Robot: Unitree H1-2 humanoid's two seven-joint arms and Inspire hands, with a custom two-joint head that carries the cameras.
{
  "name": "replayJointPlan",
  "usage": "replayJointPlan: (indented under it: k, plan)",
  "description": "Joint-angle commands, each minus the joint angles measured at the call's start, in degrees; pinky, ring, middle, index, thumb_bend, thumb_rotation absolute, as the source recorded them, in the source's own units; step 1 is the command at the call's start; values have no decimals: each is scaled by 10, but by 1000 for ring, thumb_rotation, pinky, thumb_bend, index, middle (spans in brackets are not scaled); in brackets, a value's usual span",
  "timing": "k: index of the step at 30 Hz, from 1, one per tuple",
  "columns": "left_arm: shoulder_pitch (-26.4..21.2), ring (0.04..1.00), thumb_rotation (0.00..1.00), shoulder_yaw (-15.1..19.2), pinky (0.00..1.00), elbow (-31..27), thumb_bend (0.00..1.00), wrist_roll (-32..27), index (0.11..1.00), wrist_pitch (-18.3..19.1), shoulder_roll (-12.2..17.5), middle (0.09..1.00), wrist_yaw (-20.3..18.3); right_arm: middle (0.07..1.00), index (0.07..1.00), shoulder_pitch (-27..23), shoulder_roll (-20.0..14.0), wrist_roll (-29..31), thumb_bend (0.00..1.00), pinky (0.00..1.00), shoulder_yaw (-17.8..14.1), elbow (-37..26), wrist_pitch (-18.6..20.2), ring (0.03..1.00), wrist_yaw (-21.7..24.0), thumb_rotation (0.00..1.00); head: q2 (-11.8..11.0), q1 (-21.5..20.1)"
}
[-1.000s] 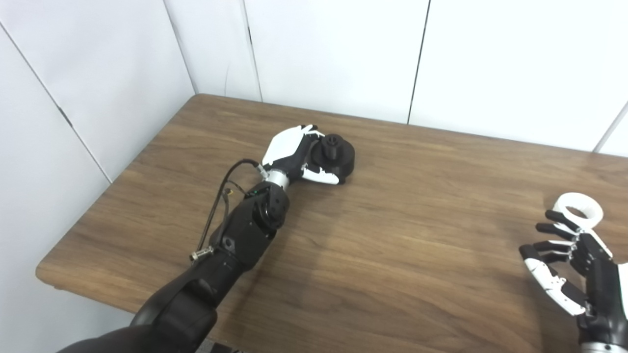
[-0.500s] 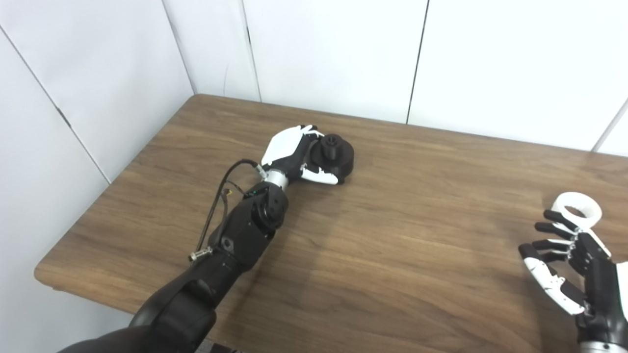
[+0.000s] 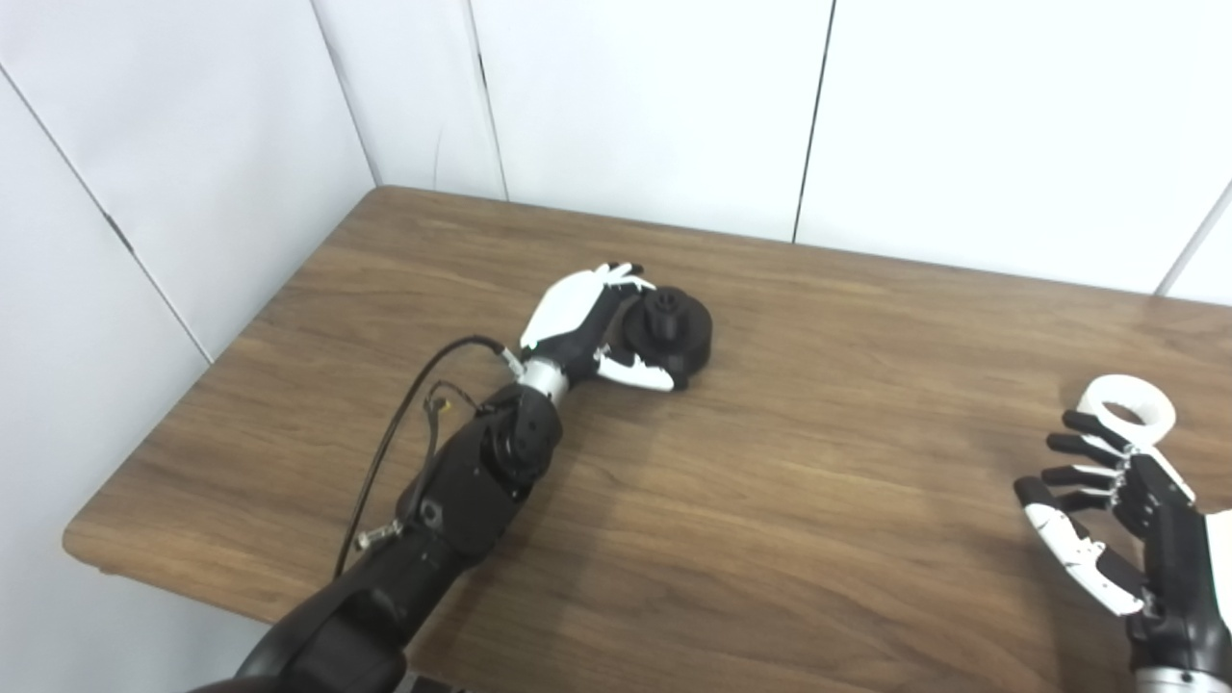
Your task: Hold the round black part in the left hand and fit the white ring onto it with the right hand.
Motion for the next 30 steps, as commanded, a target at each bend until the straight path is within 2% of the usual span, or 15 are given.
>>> replayJointPlan:
  k: [1, 21, 30]
  plan:
    - [2, 986, 298, -7, 866, -16, 828, 6, 674, -7, 2, 950, -10, 686, 743, -12, 1, -2, 564, 473, 0, -18, -12, 582, -4, 367, 1, 0]
    - [92, 978, 252, -25, 854, -158, 828, 15, 671, -11, -17, 944, -40, 679, 738, -14, 9, -10, 571, 467, 4, -24, -13, 582, -8, 366, 11, -33]
    - [121, 976, 250, -35, 849, -197, 847, 16, 664, -19, -30, 939, -53, 672, 736, -16, 15, -20, 564, 469, 9, -29, -9, 579, -10, 365, 17, -57]
